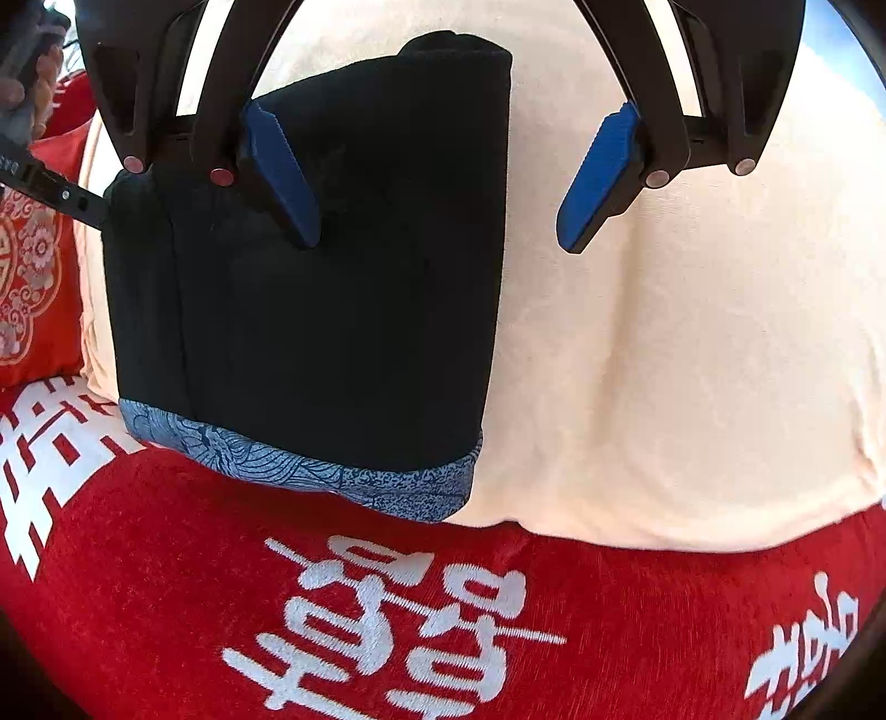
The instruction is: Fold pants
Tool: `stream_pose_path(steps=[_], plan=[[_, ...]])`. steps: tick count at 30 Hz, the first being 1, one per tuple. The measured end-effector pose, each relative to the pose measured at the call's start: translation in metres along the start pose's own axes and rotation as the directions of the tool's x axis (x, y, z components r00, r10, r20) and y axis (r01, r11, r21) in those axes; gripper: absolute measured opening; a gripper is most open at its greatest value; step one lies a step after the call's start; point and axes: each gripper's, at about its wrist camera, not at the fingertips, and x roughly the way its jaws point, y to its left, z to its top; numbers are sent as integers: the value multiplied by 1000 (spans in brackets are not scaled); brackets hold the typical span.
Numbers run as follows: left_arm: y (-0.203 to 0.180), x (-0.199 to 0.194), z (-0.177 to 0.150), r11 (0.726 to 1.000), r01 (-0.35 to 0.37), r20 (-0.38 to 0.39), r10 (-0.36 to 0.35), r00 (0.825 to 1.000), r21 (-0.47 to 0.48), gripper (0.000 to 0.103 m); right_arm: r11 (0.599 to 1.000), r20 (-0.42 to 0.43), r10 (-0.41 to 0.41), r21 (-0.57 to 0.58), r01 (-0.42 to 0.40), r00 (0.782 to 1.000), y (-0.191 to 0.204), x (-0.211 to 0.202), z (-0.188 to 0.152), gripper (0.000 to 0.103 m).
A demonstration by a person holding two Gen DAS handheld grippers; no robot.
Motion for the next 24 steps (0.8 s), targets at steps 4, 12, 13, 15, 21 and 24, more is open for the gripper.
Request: stream_pose_path(steps=[4, 12, 13, 15, 21, 24], plan=[[3, 3, 6, 1000, 5, 5, -5, 1000, 14, 88, 999, 7, 13, 47, -14, 1000, -21, 3, 10, 64], [22, 12, 34, 990, 144, -28, -144, 989, 5, 88, 977, 10, 179, 116, -179, 984, -53, 13, 29, 68], [25, 13, 38, 987, 159, -34, -159, 987, 8, 88, 973, 4, 204, 111, -203, 979, -55, 16, 32, 68], [34, 13, 43, 980, 200, -49, -200, 979, 11, 88, 967, -10, 239, 92, -237, 971, -58, 20, 36, 68], [64, 18, 49, 941, 335, -97, -338, 936, -46, 88, 947, -87, 321, 34, -319, 943, -63, 39, 42, 80], [66, 32, 49, 930, 364, -144, -367, 919, -49, 88, 928, -96, 372, 37, -370, 923, -61, 45, 47, 80]])
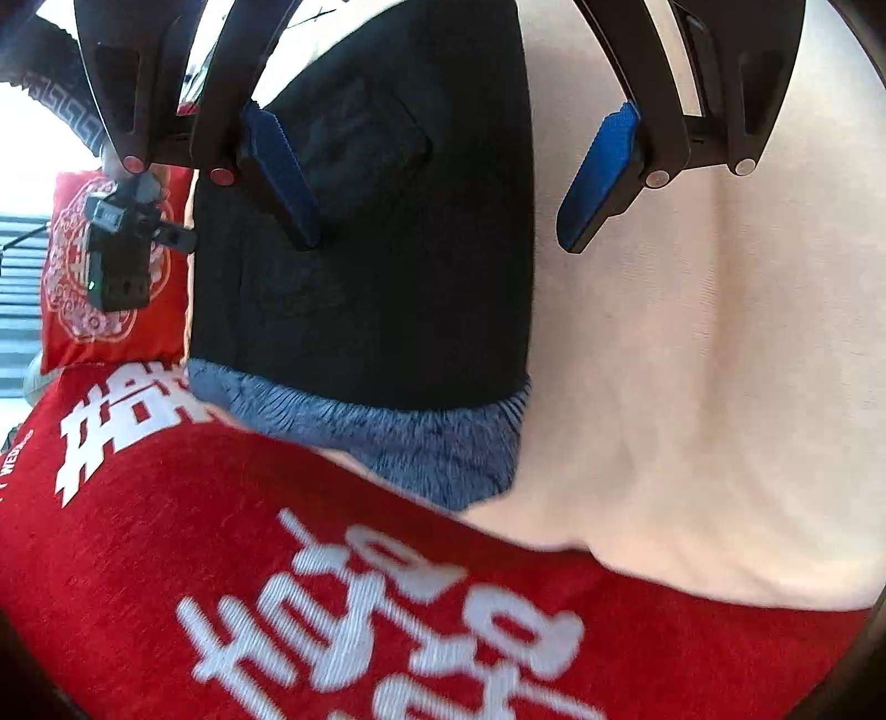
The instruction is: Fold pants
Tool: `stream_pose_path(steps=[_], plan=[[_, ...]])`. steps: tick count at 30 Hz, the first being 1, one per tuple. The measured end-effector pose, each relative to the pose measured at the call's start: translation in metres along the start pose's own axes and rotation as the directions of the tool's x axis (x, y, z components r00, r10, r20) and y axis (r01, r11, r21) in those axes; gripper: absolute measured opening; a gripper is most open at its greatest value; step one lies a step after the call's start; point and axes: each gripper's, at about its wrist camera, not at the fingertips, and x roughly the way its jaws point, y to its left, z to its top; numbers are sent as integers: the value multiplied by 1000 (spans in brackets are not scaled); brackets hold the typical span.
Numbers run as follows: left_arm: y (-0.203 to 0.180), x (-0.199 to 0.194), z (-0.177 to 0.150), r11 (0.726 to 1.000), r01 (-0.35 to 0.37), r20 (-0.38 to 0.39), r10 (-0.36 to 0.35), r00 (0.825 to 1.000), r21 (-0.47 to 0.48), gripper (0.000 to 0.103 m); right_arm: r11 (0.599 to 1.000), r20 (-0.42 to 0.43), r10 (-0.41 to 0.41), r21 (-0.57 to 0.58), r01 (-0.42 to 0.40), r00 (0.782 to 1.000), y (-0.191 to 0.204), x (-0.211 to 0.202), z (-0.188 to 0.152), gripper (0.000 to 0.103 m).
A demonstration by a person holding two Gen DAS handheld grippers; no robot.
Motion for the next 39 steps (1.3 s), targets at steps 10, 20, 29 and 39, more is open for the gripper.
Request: stream_pose_path(steps=[10, 20, 29, 39], plan=[[-11, 23, 3, 998, -2, 34, 0, 999, 61, 102, 996, -45, 87, 20, -86, 995, -5, 24, 20, 80], [-32, 10, -10, 994, -80, 144, 68, 987, 76, 80, 997, -16, 67, 45, -66, 998, 1, 21, 17, 55], [-60, -27, -39, 990, -114, 199, 95, 975, 85, 61, 984, 12, 169, 54, -169, 986, 15, -3, -4, 42], [-67, -63, -116, 988, -148, 204, 137, 969, 37, 61, 975, -49, 218, 53, -215, 975, 30, -19, -66, 42]])
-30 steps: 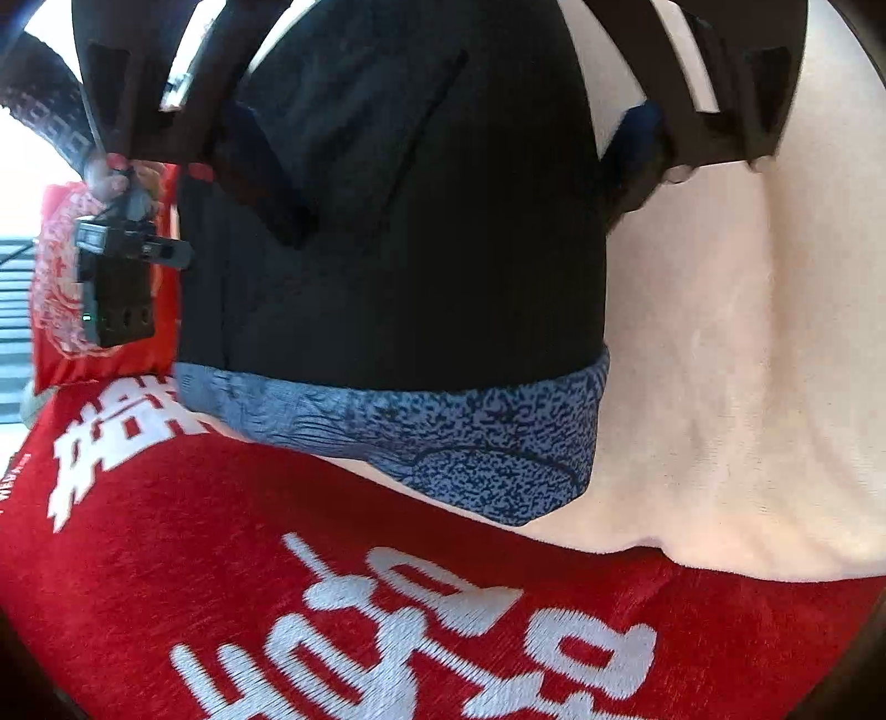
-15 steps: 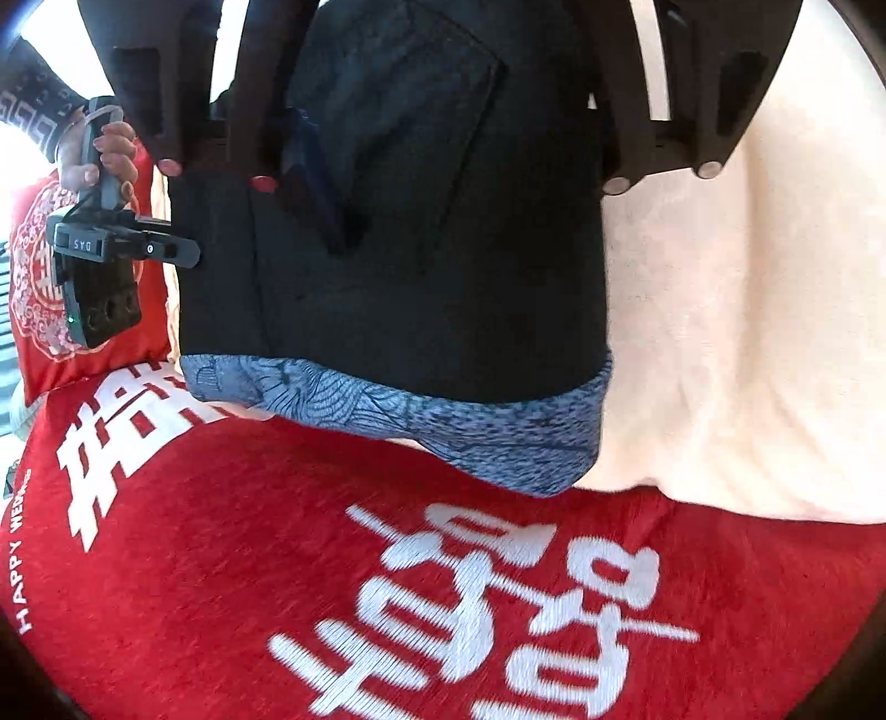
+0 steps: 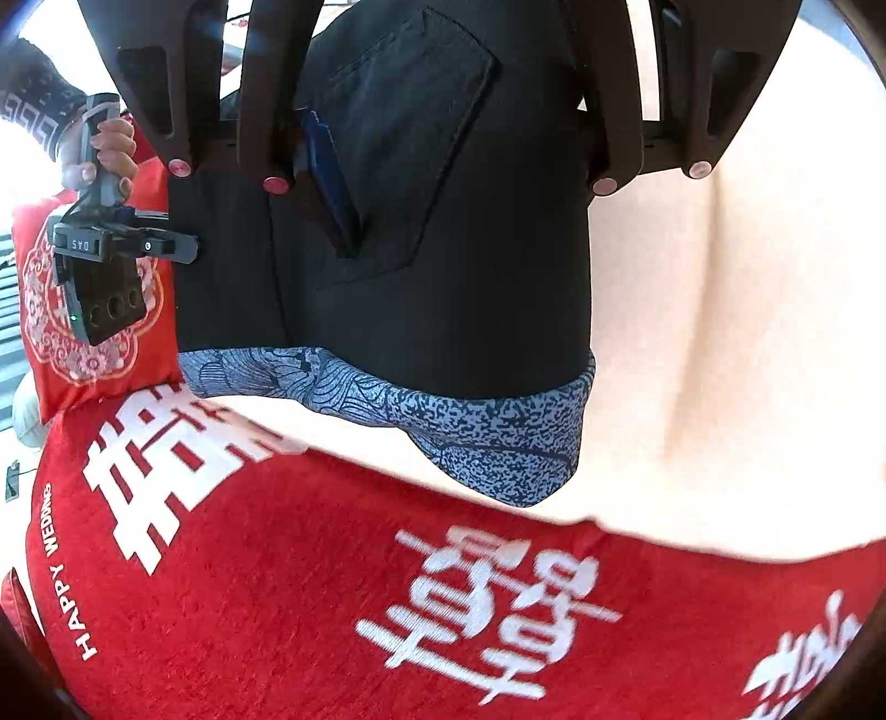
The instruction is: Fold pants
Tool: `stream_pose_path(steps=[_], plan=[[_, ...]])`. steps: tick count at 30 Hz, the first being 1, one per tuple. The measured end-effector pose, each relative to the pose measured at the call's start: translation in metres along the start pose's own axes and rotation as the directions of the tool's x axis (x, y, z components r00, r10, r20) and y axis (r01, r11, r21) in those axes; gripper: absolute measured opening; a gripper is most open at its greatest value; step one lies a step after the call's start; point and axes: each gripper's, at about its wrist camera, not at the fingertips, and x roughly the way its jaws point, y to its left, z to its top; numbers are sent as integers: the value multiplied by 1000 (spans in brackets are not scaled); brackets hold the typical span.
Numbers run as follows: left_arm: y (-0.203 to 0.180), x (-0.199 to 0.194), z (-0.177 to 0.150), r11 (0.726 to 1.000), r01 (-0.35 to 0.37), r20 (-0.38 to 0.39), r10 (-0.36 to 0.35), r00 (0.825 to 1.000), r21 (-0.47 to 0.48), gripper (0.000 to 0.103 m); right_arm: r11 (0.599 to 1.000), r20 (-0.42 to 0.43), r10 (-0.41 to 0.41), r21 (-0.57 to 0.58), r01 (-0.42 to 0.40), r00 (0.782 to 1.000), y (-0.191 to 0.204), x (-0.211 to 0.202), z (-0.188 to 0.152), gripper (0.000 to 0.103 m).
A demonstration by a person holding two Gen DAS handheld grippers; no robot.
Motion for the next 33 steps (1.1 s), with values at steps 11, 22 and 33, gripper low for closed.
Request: stream_pose_path(steps=[11, 22, 33], plan=[[54, 20, -38, 999, 53, -63, -53, 997, -10, 63, 997, 44, -56, 57, 54, 997, -17, 40, -58, 42], [53, 32, -38, 996, -55, -20, 56, 998, 71, 99, 965, 100, -261, 53, 257, 960, -13, 40, -63, 72], [22, -13, -64, 971, -197, -10, 200, 980, 136, 99, 843, 136, -528, 202, 498, 838, 0, 12, -99, 83]])
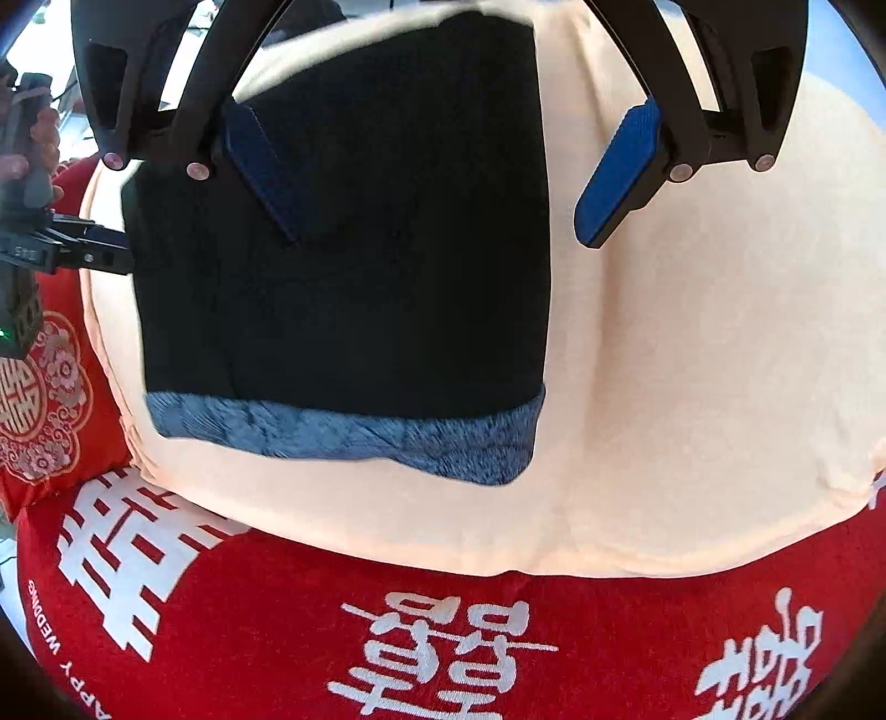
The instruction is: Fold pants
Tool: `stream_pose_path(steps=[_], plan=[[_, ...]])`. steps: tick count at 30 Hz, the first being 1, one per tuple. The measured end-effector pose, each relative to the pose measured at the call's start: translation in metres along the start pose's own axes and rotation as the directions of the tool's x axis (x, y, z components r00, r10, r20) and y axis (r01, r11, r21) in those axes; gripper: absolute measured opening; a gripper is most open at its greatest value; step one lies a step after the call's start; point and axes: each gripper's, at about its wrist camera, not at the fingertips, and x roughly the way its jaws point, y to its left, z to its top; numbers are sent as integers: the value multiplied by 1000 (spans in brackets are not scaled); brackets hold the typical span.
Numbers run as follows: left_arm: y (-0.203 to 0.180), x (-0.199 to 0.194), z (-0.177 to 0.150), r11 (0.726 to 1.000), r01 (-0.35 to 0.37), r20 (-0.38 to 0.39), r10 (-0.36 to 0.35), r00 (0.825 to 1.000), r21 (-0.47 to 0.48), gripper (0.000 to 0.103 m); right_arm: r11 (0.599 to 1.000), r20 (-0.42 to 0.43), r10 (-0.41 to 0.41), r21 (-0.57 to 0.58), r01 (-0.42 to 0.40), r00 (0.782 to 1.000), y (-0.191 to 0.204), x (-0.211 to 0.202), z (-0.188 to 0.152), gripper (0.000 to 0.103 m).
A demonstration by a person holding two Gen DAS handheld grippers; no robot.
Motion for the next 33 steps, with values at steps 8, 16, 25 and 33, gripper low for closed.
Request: stream_pose_path(steps=[8, 16, 25, 33], plan=[[-29, -49, -24, 990, -107, 26, 105, 994, 87, 99, 962, -5, -267, -67, 266, 964, 26, -26, -38, 97], [-50, -77, -36, 981, -169, -57, 175, 983, 89, 99, 947, 23, -294, -125, 295, 955, 69, -46, -73, 103], [-60, -102, -53, 976, -190, -75, 198, 977, 108, 99, 901, 115, -344, -240, 362, 932, 129, -81, -106, 103], [-61, -121, -54, 973, -225, -47, 228, 973, 57, 99, 906, 127, -318, -253, 341, 940, 154, -91, -114, 103]])
